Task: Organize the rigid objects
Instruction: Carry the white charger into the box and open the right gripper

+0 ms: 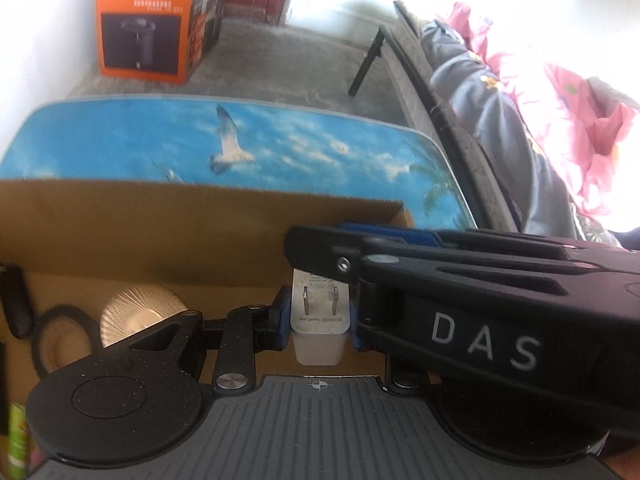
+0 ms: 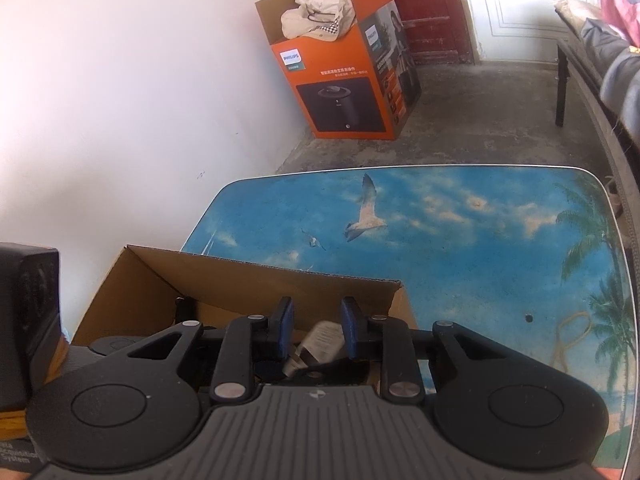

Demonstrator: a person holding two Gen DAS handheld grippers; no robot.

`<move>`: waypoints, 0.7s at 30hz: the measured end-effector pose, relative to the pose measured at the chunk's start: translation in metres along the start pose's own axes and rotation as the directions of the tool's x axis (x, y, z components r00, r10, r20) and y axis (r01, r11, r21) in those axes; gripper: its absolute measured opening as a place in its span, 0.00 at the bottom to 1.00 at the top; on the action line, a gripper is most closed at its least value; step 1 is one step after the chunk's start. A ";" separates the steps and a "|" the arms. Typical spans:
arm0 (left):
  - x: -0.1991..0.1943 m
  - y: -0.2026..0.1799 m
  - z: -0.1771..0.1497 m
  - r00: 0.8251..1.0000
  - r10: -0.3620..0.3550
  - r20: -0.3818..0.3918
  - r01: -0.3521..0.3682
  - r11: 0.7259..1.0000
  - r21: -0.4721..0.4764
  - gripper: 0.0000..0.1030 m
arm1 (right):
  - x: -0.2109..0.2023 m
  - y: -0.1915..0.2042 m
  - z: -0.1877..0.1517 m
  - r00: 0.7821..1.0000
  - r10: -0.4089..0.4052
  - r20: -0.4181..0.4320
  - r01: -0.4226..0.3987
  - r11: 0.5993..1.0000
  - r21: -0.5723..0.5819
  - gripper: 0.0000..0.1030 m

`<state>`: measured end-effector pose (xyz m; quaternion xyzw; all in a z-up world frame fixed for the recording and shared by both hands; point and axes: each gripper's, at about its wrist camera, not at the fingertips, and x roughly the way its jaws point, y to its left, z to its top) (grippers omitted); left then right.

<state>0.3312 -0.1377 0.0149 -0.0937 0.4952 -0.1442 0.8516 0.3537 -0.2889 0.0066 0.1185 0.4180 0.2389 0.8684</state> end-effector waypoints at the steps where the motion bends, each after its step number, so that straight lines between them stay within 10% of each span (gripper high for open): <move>1: 0.002 -0.001 0.000 1.000 -0.001 -0.004 0.001 1.000 0.002 0.26 | 0.000 0.000 0.000 1.000 0.000 0.001 0.000 1.000 -0.003 0.28; 21: 0.000 -0.008 -0.001 1.000 0.011 0.013 -0.011 1.000 -0.006 0.28 | -0.004 -0.001 -0.002 1.000 0.016 0.019 -0.016 1.000 0.009 0.29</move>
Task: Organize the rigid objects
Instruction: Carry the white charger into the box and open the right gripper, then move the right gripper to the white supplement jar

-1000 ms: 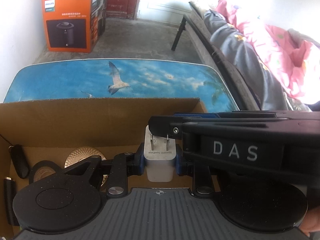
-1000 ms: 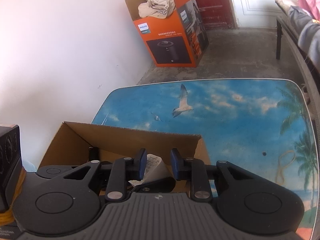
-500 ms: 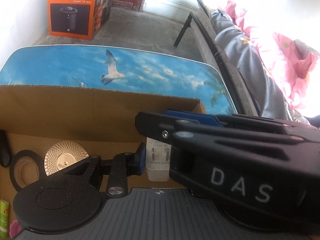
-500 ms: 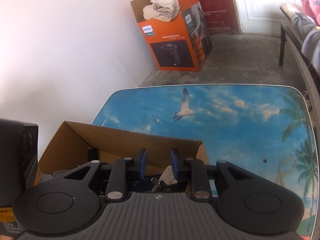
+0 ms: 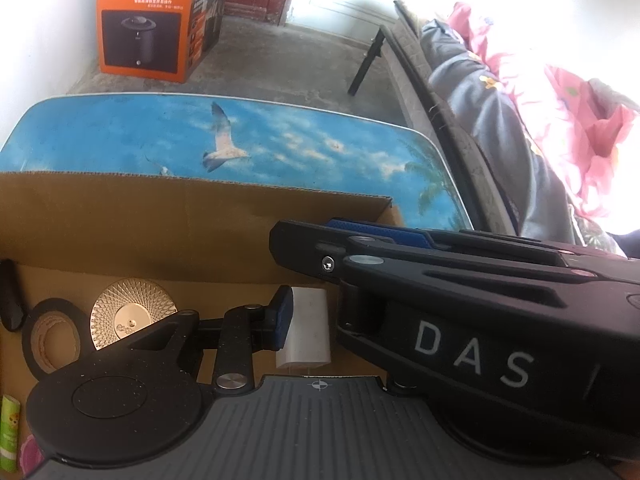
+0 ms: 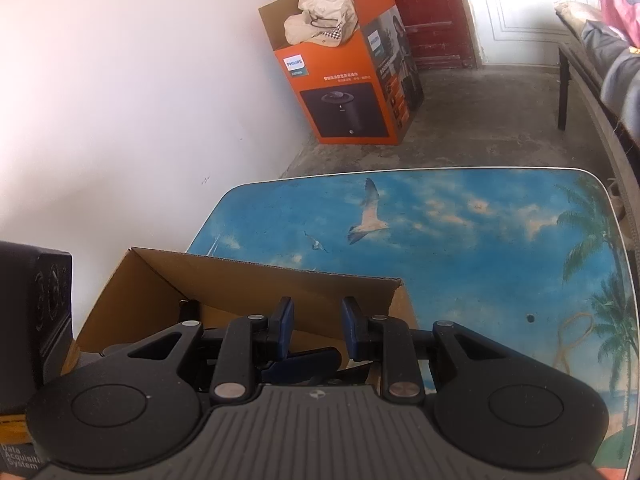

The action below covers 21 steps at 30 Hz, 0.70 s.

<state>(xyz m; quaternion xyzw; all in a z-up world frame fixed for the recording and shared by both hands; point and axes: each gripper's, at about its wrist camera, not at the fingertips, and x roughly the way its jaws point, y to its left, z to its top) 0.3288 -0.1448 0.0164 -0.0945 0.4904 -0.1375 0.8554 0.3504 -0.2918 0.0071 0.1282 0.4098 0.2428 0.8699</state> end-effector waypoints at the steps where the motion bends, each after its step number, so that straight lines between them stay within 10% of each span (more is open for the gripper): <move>1: 0.000 0.000 0.000 1.000 0.001 -0.001 -0.001 1.000 -0.001 0.28 | -0.001 0.000 0.000 1.000 0.002 0.002 -0.002 1.000 0.002 0.29; 8: -0.014 0.000 -0.003 1.000 -0.005 0.022 0.005 1.000 -0.003 0.30 | -0.017 0.001 -0.003 0.999 0.008 0.037 -0.008 1.000 0.006 0.28; 21: -0.136 0.015 -0.064 0.963 -0.112 0.247 0.087 0.990 0.108 0.75 | -0.063 0.058 -0.017 0.999 -0.041 0.014 0.043 0.996 -0.083 0.29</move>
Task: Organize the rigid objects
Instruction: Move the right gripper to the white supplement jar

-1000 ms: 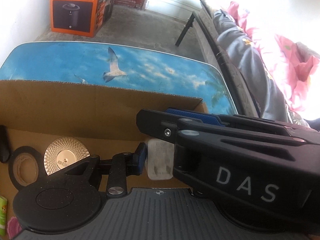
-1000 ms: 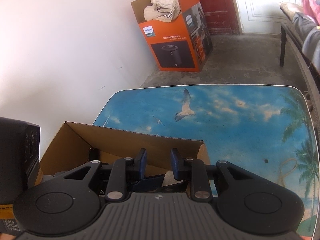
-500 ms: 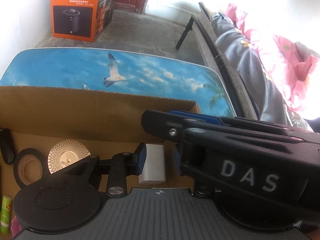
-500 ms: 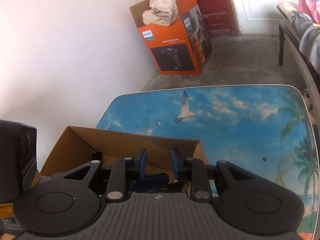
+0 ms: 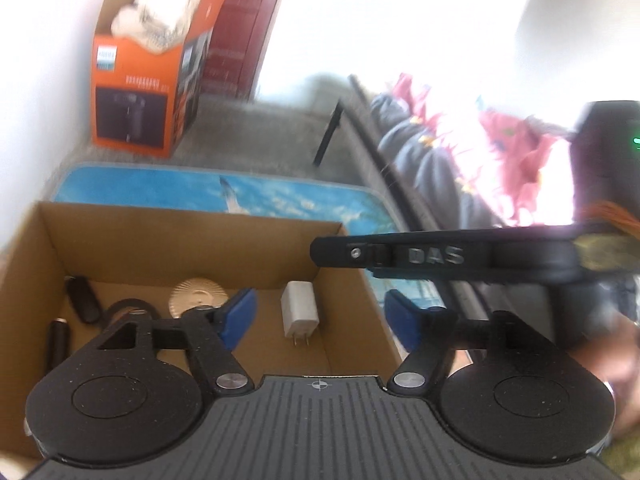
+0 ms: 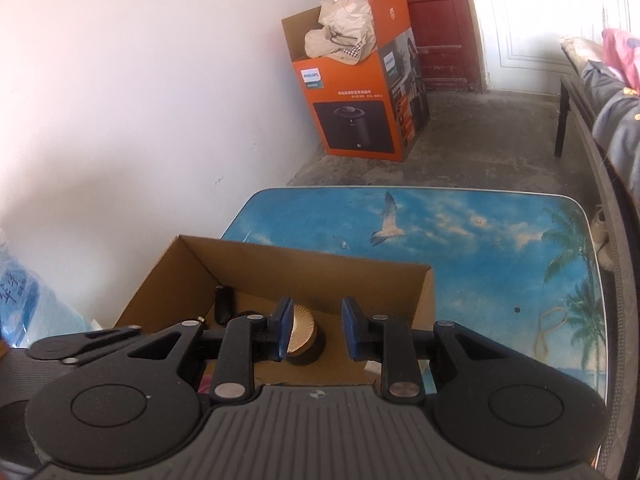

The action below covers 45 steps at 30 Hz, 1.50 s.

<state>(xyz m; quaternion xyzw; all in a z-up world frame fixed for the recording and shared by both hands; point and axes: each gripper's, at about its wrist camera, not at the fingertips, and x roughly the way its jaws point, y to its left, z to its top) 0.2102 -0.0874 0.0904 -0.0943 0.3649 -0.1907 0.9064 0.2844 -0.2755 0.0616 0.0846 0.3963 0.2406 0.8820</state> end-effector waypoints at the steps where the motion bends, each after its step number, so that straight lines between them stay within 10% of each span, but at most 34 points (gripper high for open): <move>1: -0.011 0.001 -0.005 1.000 -0.004 0.017 0.004 1.000 0.008 0.77 | -0.001 0.003 -0.003 1.000 -0.007 -0.005 0.007 1.000 0.000 0.29; 10: -0.088 0.014 -0.062 0.987 0.003 0.158 -0.019 0.995 0.101 0.94 | -0.045 0.043 -0.043 0.997 0.030 0.066 -0.032 0.999 0.016 0.31; 20: -0.130 0.044 -0.127 0.985 0.019 0.174 -0.038 0.993 0.109 0.99 | -0.098 0.115 -0.139 0.967 -0.017 0.253 0.042 0.995 -0.093 1.00; 37: -0.111 0.102 -0.153 0.940 0.256 0.225 -0.276 0.959 0.062 0.97 | -0.035 0.155 -0.160 0.966 0.096 0.242 -0.102 0.995 0.013 1.00; 45: -0.095 0.121 -0.150 0.936 0.284 0.211 -0.298 0.954 0.040 0.71 | 0.019 0.167 -0.149 0.966 0.207 0.156 -0.219 0.974 0.063 0.98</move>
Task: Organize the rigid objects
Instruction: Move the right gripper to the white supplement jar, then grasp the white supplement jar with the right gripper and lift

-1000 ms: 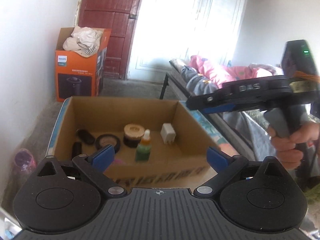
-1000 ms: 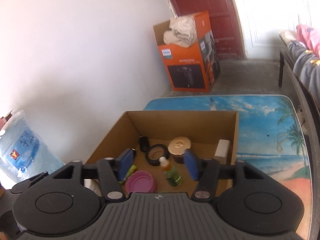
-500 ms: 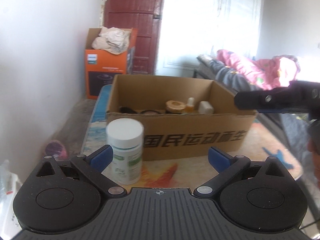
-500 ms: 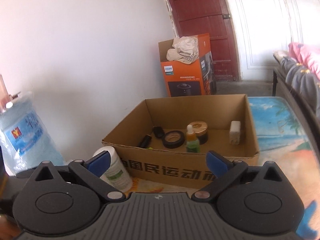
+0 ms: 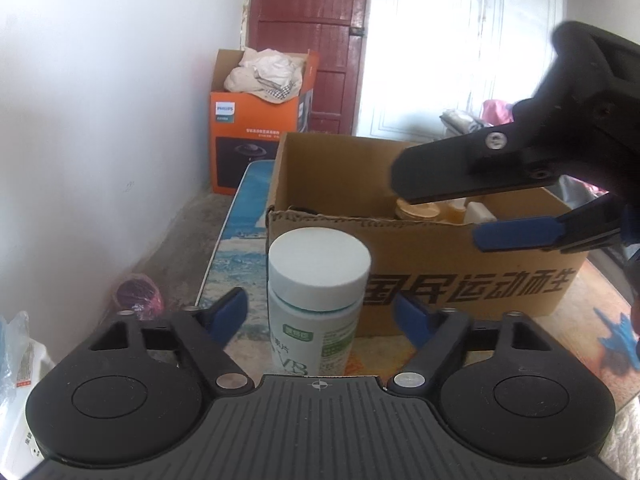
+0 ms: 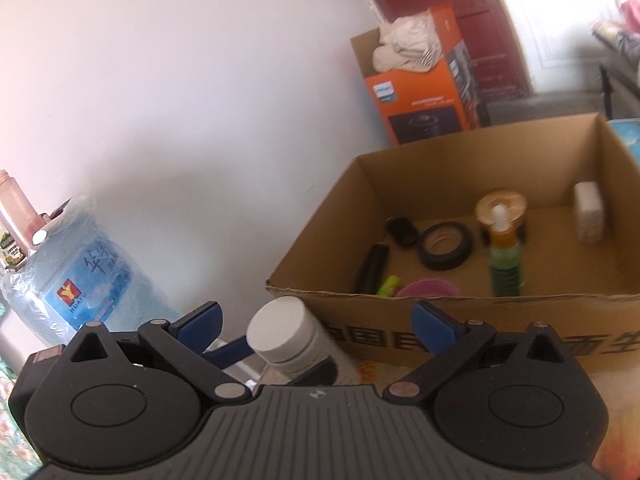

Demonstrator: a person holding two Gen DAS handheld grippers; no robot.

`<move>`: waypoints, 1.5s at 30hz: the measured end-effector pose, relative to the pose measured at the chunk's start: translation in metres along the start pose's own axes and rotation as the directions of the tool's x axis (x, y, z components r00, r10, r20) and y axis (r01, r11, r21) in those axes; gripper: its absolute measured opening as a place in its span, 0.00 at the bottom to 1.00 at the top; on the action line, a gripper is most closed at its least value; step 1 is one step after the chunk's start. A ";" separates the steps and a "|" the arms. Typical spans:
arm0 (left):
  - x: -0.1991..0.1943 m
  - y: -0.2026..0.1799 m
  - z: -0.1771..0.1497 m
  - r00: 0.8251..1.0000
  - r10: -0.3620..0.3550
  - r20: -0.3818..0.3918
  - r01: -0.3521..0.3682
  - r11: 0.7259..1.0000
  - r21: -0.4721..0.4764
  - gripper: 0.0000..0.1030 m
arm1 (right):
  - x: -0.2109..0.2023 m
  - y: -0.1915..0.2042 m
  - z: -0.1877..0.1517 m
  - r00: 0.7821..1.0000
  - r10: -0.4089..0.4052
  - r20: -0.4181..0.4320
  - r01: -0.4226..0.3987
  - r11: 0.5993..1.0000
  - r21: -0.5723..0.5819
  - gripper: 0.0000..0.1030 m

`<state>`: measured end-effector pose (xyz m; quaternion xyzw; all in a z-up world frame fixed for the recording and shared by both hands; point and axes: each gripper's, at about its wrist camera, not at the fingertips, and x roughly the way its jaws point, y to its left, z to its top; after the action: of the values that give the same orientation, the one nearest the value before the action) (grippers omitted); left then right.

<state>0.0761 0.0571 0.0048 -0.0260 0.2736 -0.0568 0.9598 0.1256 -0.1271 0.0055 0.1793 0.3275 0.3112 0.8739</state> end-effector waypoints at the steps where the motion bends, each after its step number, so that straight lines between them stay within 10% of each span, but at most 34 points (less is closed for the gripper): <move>1: 0.002 0.002 -0.001 1.000 0.000 -0.006 0.000 1.000 -0.007 0.70 | 0.006 0.003 -0.001 1.000 0.009 -0.012 -0.009 1.000 0.004 0.94; 13: 0.002 0.006 -0.001 0.999 -0.033 -0.006 0.033 0.999 -0.024 0.53 | 0.036 -0.001 -0.006 0.993 0.064 -0.101 -0.057 0.996 0.070 0.47; 45: -0.003 -0.101 -0.016 0.957 -0.263 -0.123 0.276 0.956 0.097 0.52 | -0.087 -0.061 -0.050 0.994 -0.112 -0.005 0.111 0.973 0.203 0.47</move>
<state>0.0554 -0.0432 0.0007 -0.0056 0.3158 -0.2038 0.9266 0.0659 -0.2239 -0.0221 0.2498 0.3640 0.2262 0.8683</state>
